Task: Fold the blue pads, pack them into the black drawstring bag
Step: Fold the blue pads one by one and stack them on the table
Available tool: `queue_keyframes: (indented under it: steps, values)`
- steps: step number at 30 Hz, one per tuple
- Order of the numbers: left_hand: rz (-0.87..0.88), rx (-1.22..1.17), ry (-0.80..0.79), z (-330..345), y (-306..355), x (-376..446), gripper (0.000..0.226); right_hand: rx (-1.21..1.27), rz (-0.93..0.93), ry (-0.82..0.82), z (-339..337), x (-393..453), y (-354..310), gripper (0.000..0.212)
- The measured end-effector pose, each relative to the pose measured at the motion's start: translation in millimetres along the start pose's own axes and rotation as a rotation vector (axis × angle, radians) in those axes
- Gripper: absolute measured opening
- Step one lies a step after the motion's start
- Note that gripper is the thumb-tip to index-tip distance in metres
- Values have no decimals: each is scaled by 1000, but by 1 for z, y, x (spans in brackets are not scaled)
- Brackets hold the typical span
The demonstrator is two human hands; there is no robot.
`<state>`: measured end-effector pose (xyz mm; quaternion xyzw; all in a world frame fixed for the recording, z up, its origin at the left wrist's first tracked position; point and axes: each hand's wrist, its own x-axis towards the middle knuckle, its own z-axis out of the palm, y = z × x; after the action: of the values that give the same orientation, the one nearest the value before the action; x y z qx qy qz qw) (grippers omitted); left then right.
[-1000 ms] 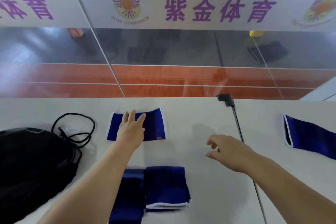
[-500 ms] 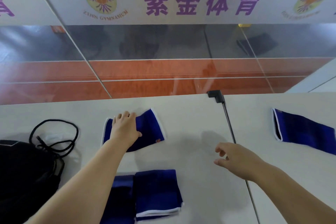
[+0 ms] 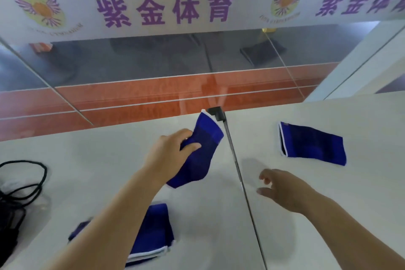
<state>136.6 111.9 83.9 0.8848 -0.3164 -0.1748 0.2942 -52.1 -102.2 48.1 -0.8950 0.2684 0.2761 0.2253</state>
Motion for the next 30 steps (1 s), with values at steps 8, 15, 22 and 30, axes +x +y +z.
queue_keyframes:
  steps: [8,15,22,30]
  values:
    - [-189,-384,-113,108,79,-16,7,-63,16,-66,-23,-12,102,41]
    - [-516,-774,-35,198,121,-12,10,-116,32,76,-69,17,181,41]
    - [-712,-748,-61,230,128,-20,49,-136,-64,265,-95,67,201,46]
    - [-772,-604,10,248,136,-28,48,-137,-225,167,-87,110,194,78]
